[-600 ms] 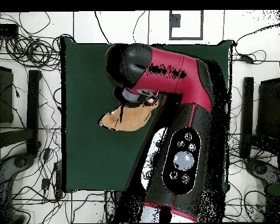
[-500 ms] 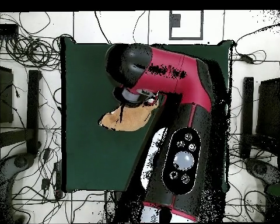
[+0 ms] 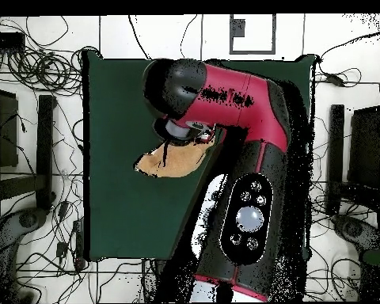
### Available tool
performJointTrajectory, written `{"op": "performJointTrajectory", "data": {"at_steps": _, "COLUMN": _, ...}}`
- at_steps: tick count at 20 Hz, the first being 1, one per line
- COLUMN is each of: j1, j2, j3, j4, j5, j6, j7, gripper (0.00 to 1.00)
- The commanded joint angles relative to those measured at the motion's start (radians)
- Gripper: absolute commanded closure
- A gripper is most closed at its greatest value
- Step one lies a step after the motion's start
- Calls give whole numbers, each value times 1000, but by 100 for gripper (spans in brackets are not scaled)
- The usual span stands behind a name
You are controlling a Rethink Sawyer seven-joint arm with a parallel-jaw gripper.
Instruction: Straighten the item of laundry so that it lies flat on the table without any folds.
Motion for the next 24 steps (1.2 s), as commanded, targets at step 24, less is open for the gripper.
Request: {"op": "performJointTrajectory", "data": {"at_steps": 24, "j1": 29, "j2": 29, "j3": -29, "j4": 27, "j5": -6, "j6": 90, "j7": 288, "gripper": 100}}
